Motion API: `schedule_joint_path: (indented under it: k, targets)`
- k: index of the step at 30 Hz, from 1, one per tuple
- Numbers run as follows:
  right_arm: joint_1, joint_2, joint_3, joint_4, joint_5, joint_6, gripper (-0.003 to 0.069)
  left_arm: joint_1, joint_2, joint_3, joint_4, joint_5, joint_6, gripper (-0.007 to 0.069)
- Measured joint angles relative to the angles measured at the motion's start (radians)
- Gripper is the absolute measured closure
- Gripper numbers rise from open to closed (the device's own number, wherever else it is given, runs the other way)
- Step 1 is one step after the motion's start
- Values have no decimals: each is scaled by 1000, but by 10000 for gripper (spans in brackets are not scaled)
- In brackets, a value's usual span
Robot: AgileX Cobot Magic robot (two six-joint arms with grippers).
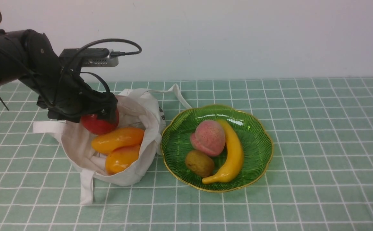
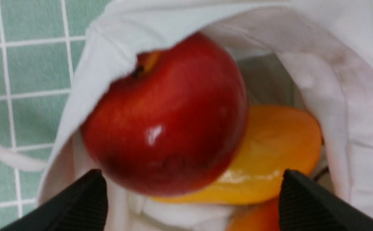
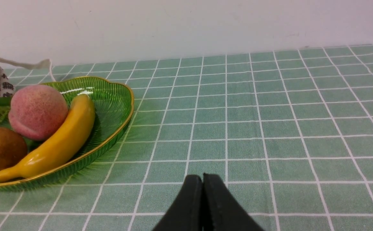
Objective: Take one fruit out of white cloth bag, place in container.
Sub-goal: 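Reach into the white bag and grasp the apple with the left gripper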
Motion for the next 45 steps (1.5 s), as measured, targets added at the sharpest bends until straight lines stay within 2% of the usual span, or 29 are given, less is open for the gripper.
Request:
schedule_joint_path:
  k: [13,23,28,30,32,39,41,45]
  targets:
    - [0,0,0,0,0,0,671,0,27,0,-1,-49,-5,-43]
    - [0,0,0,0,0,0,671,0,94,0,-57,-49,-29,-43]
    - [0,0,0,0,0,0,671,0,102,0,-61,-65,-32,8]
    - [0,0,0,0,0,0,671,0,102,0,-63,-71,-32,63]
    - [0,0,0,0,0,0,671,0,102,0,-67,-72,-32,156]
    - [0,0,0,0,0,0,671,0,102,0,-68,-70,-32,581]
    - [0,0,0,0,0,0,671,0,102,0,-68,-66,-32,616]
    - [0,0,0,0,0,0,671,0,90,0,-68,-44,-32,631]
